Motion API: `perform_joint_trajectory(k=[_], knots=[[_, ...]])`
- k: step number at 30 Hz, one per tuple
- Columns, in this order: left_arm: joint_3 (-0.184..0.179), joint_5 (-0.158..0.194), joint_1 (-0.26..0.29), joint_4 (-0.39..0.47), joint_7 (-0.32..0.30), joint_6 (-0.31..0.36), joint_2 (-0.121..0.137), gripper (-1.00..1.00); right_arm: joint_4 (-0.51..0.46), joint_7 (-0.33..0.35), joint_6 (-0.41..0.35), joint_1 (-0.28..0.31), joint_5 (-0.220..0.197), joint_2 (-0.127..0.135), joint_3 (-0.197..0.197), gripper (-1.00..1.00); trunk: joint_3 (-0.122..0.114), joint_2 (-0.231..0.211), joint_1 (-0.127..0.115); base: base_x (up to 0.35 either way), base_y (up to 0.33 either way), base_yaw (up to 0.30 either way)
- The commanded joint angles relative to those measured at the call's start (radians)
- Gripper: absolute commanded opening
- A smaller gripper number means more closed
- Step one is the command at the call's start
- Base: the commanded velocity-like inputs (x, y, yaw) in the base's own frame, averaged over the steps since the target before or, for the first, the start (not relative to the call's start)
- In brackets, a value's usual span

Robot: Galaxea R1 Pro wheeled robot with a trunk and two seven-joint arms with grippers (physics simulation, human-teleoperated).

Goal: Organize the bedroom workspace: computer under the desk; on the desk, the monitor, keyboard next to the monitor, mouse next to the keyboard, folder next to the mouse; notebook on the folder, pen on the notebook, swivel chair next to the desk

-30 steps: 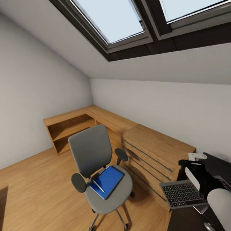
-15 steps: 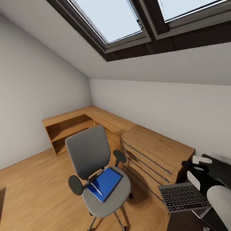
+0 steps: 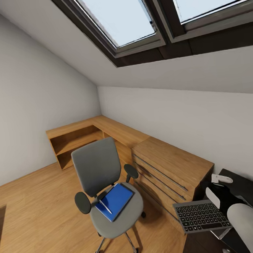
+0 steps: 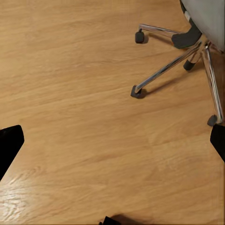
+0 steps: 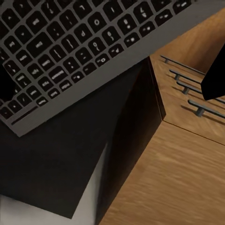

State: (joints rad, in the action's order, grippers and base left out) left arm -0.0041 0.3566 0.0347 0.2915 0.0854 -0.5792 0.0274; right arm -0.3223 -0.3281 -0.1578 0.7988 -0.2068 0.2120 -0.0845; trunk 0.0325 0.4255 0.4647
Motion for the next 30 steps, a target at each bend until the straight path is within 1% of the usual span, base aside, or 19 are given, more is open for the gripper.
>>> perform_joint_trajectory(k=[1,5,6,7,9,10,11,12,15,16,17,18,19,21,23,24,25,26,30], knots=[[-0.001,-0.004,0.001,0.004,0.006,-0.003,0.001,1.00,-0.003,-0.003,-0.005,0.000,-0.007,0.000,0.000,1.00,0.006,0.010,0.005,0.000,0.000,0.000],[-0.001,-0.002,0.001,0.017,0.003,0.007,0.005,1.00,-0.005,-0.004,-0.007,0.001,-0.007,-0.001,0.002,1.00,0.018,0.038,0.020,0.000,0.000,0.000],[0.000,-0.002,0.001,0.018,0.003,0.026,0.006,1.00,-0.005,-0.004,-0.008,0.001,-0.006,-0.001,0.003,1.00,0.021,0.045,0.024,0.000,0.000,0.000],[0.002,0.001,0.001,0.021,0.002,0.067,0.008,1.00,-0.005,-0.004,-0.008,0.001,-0.006,-0.001,0.003,1.00,0.024,0.052,0.028,0.000,0.000,0.000],[0.019,0.016,0.001,0.074,0.002,0.215,0.019,1.00,-0.006,-0.005,-0.008,0.001,-0.006,-0.002,0.004,1.00,0.031,0.066,0.035,0.000,0.000,0.000],[0.032,0.026,0.001,0.134,0.002,0.309,0.029,1.00,-0.006,-0.005,-0.008,0.001,-0.006,-0.002,0.004,1.00,0.034,0.073,0.039,0.000,0.000,0.000],[0.049,0.038,0.001,0.219,0.002,0.425,0.043,1.00,-0.006,-0.005,-0.007,0.001,-0.006,-0.002,0.004,1.00,0.037,0.080,0.043,0.000,0.000,0.000],[0.057,0.043,0.001,0.257,0.002,0.478,0.049,1.00,-0.006,-0.005,-0.007,0.001,-0.006,-0.002,0.005,1.00,0.040,0.087,0.047,0.000,0.000,0.000],[0.094,0.096,0.001,0.453,0.001,0.765,0.086,1.00,-0.007,-0.004,-0.002,0.001,-0.005,-0.002,0.006,1.00,0.049,0.108,0.058,0.000,0.000,0.000],[0.098,0.107,0.001,0.486,0.001,0.803,0.090,1.00,-0.007,-0.003,-0.001,0.000,-0.005,-0.003,0.006,1.00,0.053,0.115,0.062,0.000,0.000,0.000],[0.105,0.136,-0.001,0.599,0.001,0.894,0.098,1.00,-0.007,-0.003,0.000,0.000,-0.004,-0.003,0.006,1.00,0.056,0.122,0.066,0.000,0.000,0.000],[0.112,0.160,-0.039,0.811,0.003,1.002,0.103,1.00,-0.007,-0.002,0.001,0.001,-0.004,-0.002,0.006,1.00,0.059,0.129,0.070,0.000,0.000,0.000],[0.114,0.167,-0.091,0.959,0.006,1.056,0.104,1.00,-0.007,-0.002,0.000,0.001,-0.004,-0.001,0.005,1.00,0.062,0.136,0.074,0.000,0.000,0.000],[0.115,0.171,-0.120,1.021,0.007,1.074,0.104,1.00,-0.007,-0.002,-0.002,0.000,-0.004,-0.001,0.005,1.00,0.068,0.150,0.081,0.000,0.000,0.000],[0.121,0.173,-0.136,1.042,0.008,1.082,0.104,1.00,-0.007,-0.003,-0.002,0.000,-0.003,0.000,0.005,1.00,0.075,0.164,0.089,0.000,0.000,0.000],[0.130,0.174,-0.142,1.030,0.007,1.082,0.104,1.00,-0.007,-0.003,-0.001,0.000,-0.003,0.001,0.005,1.00,0.078,0.171,0.093,0.000,0.000,0.000],[0.150,0.173,-0.147,0.983,0.004,1.073,0.103,1.00,-0.007,-0.003,-0.001,0.000,-0.003,0.001,0.005,1.00,0.081,0.178,0.097,0.000,0.000,0.000],[0.156,0.173,-0.148,0.970,0.003,1.068,0.102,1.00,-0.007,-0.003,-0.001,0.000,-0.003,0.001,0.005,1.00,0.084,0.185,0.100,0.000,0.000,0.000],[0.191,0.172,-0.152,0.921,0.001,0.995,0.102,1.00,-0.002,-0.003,0.000,0.001,-0.001,0.000,0.006,1.00,0.096,0.213,0.116,0.000,0.000,0.000]])
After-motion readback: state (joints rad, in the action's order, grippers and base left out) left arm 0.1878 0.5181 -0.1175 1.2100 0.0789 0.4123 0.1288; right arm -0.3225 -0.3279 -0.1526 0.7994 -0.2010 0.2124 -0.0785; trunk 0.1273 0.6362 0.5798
